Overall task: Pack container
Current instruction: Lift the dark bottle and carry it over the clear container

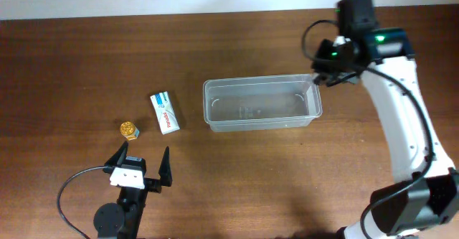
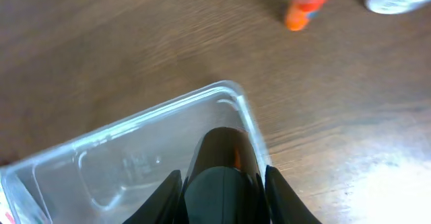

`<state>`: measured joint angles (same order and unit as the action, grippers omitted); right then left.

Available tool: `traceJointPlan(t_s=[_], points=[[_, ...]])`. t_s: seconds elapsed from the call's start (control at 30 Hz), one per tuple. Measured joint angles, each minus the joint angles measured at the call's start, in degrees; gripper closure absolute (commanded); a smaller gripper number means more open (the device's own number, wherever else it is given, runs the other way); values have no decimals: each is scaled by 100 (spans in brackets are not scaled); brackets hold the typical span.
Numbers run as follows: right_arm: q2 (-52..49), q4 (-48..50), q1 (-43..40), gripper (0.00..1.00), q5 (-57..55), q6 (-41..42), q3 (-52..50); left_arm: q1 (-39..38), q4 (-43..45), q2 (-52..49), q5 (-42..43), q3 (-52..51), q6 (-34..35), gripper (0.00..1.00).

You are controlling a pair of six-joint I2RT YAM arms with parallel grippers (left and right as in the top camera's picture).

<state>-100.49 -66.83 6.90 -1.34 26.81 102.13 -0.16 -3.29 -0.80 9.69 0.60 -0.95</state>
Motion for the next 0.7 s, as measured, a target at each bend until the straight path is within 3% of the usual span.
traceJointPlan(t_s=[0.23,0.7], points=[[-505,107,415,72,-98,-481,0,0,0,2,0,0,0,1],[-1449,177,446,72,-120,-1080,-2,0,0,2,2,0,0,1]])
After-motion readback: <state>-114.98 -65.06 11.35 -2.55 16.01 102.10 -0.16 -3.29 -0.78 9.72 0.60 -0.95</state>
